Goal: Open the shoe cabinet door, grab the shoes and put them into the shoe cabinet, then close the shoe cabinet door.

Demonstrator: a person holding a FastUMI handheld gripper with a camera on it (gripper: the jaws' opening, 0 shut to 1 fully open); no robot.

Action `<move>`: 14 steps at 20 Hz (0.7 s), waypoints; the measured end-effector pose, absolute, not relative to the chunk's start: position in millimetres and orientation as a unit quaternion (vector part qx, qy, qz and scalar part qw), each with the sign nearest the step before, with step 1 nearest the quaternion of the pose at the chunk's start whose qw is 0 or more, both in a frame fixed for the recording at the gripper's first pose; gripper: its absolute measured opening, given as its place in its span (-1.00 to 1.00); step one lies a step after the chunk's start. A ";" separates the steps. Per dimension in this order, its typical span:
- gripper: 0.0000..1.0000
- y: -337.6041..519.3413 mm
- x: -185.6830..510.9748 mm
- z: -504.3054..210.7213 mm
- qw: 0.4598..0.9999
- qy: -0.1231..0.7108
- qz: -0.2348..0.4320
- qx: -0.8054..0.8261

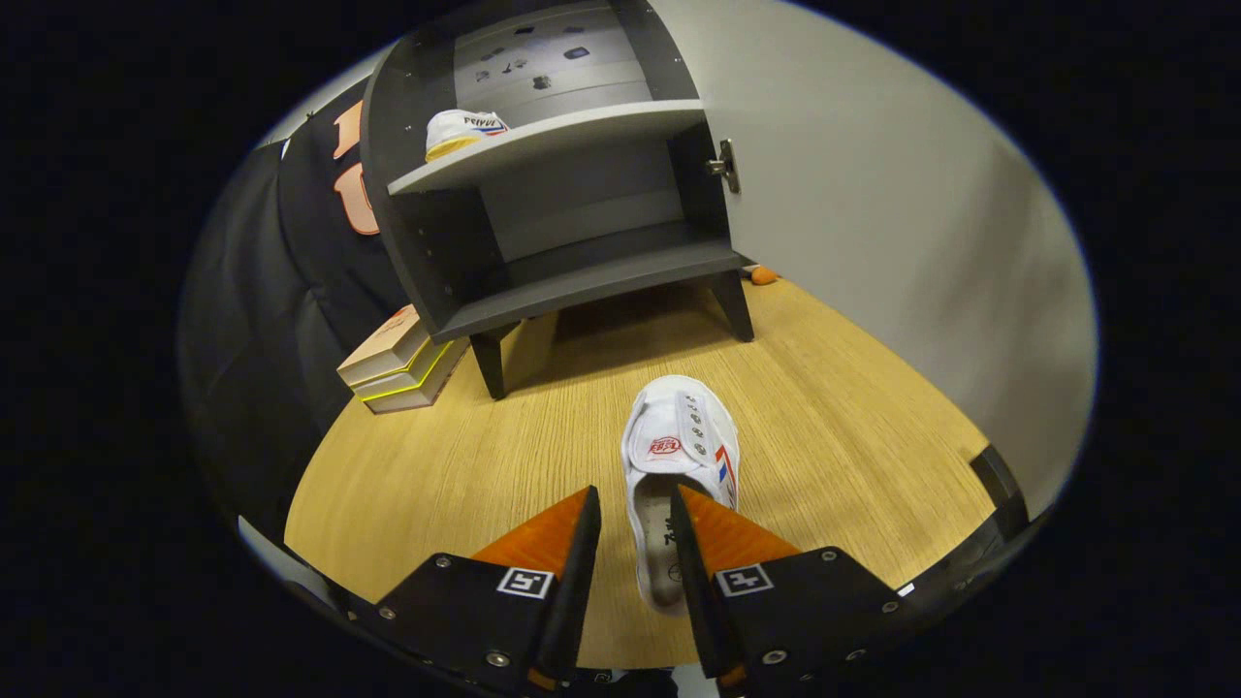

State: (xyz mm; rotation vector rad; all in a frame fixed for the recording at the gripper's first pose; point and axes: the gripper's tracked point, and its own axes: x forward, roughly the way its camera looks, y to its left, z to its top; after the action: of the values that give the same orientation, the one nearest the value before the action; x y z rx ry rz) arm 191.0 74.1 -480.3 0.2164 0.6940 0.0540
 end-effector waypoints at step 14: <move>-1.00 84.8 239.0 -510.7 0.938 0.338 0.026 0.068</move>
State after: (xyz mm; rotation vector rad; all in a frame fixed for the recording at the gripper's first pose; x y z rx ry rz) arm 239.0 84.8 -510.7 0.1397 0.6894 0.0531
